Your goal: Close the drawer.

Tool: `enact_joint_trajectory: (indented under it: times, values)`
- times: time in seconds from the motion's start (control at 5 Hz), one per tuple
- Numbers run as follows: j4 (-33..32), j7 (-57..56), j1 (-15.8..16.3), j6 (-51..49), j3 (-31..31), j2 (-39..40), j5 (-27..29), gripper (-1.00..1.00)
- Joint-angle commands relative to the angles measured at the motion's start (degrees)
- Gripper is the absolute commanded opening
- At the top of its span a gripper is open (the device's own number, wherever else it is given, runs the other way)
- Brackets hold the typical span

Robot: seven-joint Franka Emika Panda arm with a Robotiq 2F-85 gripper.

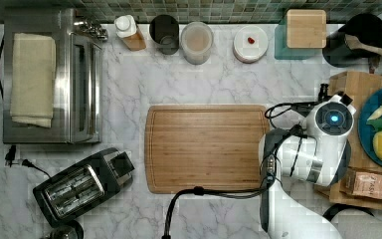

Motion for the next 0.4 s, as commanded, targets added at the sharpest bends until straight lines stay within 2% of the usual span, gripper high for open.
enact_joint_trajectory:
  times: [0.2,0.4]
  values:
    - [6.99,4.00,-6.38,4.96,-8.78,-2.08,-2.16,-1.00]
    - [7.01,3.97,-6.36,4.95,-8.81,-2.07,-2.15,-1.00]
